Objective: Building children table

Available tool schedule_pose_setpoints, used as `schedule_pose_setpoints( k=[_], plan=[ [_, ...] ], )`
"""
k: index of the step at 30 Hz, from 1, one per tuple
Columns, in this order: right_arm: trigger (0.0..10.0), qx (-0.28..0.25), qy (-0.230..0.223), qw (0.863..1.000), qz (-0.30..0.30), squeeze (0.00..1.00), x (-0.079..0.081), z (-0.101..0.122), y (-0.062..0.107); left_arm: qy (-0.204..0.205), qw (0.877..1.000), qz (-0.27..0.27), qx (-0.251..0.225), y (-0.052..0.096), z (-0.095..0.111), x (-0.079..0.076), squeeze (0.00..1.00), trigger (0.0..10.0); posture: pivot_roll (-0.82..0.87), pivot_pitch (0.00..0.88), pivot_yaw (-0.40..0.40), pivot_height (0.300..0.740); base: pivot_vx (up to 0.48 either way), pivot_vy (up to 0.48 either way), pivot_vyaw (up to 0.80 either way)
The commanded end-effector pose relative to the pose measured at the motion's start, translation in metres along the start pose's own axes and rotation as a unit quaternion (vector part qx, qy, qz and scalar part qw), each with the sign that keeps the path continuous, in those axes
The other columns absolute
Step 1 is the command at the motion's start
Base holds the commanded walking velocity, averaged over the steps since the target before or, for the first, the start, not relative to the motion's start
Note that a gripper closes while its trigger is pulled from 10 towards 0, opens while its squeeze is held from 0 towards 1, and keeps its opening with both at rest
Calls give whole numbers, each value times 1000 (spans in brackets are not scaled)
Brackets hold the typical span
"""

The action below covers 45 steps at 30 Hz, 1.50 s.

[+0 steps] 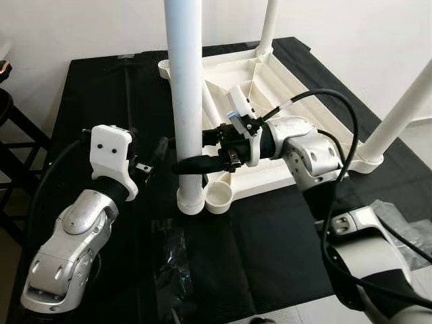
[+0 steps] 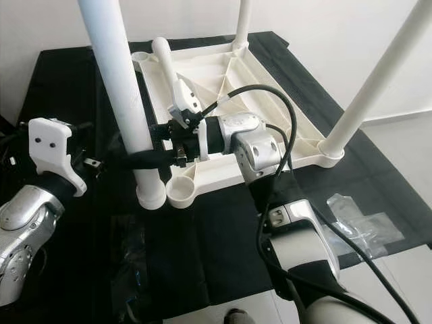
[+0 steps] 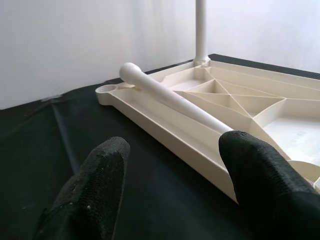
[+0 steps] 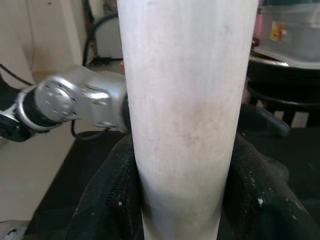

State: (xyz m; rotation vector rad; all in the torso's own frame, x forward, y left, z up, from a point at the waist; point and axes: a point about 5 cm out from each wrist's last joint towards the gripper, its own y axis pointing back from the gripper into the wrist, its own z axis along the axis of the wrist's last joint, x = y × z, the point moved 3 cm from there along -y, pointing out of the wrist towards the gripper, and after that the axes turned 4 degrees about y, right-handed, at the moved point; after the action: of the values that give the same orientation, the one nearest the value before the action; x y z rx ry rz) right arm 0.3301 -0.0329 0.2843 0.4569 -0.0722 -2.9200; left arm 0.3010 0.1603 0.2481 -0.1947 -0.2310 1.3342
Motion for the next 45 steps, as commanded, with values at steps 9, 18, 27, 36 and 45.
schedule_pose_setpoints(
  k=[9, 18, 27, 36, 45],
  plan=[
    [10000, 31, 1, 998, 63, 0, 10, 0, 5, -2, 1000, 10, 8, 3, -9, 5, 0, 10000, 19, 129, -2, 740, 0, 0, 0],
    [10000, 50, -3, 998, 27, 0, -2, 2, 24, -8, 1000, 10, 14, 8, -13, 5, 0, 10000, 22, 153, 2, 740, 0, 0, 0],
    [10000, 31, -23, 999, 2, 0, -4, 2, 43, -11, 999, 35, 30, 20, -20, 17, 0, 10000, 24, 177, 11, 740, 0, 0, 0],
    [10000, 34, -34, 999, -20, 0, -7, -10, 41, -6, 998, 46, 36, 30, -20, 17, 0, 10000, 32, 217, 17, 740, 0, 0, 0],
    [10000, 19, -29, 998, -52, 0, -16, -7, 43, -7, 998, 58, 32, 39, -9, 23, 0, 10000, 44, 260, 16, 740, 0, 0, 0]
  ],
)
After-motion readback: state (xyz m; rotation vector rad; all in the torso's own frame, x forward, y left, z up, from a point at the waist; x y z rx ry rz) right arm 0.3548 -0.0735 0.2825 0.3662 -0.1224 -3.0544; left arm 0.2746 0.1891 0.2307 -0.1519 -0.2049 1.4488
